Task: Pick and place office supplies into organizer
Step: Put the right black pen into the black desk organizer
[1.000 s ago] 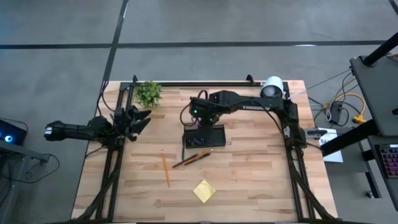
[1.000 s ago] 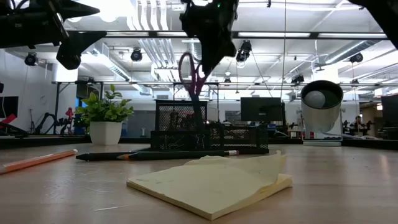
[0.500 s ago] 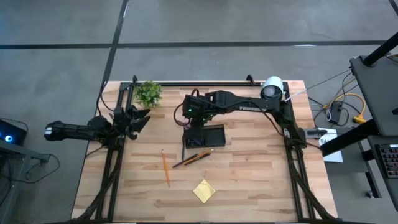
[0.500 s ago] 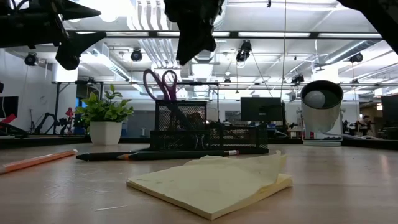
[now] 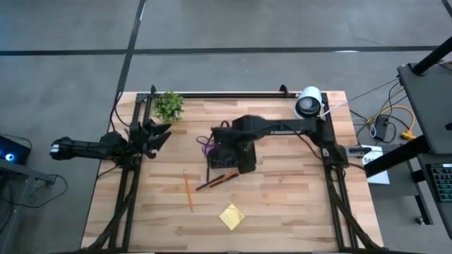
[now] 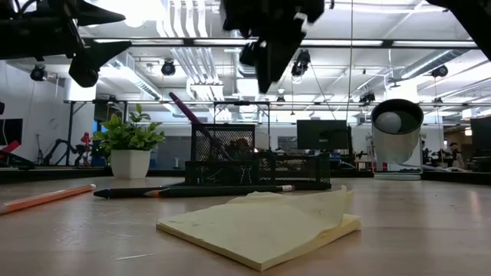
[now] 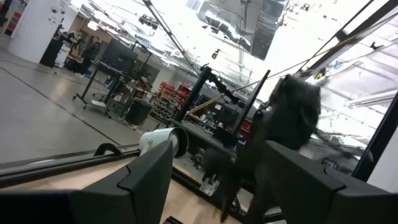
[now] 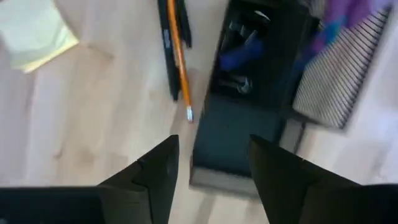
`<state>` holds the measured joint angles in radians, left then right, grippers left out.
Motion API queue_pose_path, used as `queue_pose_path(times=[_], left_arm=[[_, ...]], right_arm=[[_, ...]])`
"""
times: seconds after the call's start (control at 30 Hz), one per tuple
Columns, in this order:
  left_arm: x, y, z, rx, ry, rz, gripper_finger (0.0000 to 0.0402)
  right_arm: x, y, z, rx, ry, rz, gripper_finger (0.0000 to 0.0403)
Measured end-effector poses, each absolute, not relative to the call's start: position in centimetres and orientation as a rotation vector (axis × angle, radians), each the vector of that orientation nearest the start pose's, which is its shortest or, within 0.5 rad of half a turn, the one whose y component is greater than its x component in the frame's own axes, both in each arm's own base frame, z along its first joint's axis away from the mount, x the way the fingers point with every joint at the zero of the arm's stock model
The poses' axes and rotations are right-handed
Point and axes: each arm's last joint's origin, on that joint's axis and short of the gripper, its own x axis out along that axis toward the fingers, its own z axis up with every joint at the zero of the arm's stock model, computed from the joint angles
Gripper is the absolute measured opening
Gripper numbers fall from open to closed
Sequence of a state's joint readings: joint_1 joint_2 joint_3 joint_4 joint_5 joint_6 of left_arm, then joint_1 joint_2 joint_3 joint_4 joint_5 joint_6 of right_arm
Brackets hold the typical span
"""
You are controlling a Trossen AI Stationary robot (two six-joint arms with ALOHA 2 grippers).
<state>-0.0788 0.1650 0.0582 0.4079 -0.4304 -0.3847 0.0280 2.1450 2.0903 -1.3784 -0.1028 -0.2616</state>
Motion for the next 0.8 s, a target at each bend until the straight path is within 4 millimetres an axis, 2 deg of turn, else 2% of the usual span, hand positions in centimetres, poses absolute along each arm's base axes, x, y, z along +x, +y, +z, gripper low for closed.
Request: queue_pose_path(times=[0.13, 0.2, 0.4, 0.57, 0.8], left_arm=[[10.1, 0.4, 20.7, -0.453, -0.350, 0.289, 0.0235], [10.1, 0.4, 20.8, -0.453, -0.353, 0.288, 0.0235], [10.2, 0.4, 20.6, -0.450, -0.339, 0.289, 0.0235], [10.2, 0.4, 20.5, -0.448, -0.329, 0.290, 0.0235], [10.3, 0.4, 20.4, -0.446, -0.319, 0.291, 0.0235]], right_arm=[[42.8, 4.2, 23.4, -0.178, 1.490, 0.367, 0.0180], [42.6, 5.3, 22.2, -0.178, 1.509, 0.364, 0.0180], [43.7, 7.8, 20.1, -0.199, 1.370, 0.232, 0.0172], [44.0, 7.9, 18.2, -0.124, 1.317, 0.147, 0.0157], [42.9, 8.0, 15.2, -0.098, 1.360, 0.132, 0.0139]])
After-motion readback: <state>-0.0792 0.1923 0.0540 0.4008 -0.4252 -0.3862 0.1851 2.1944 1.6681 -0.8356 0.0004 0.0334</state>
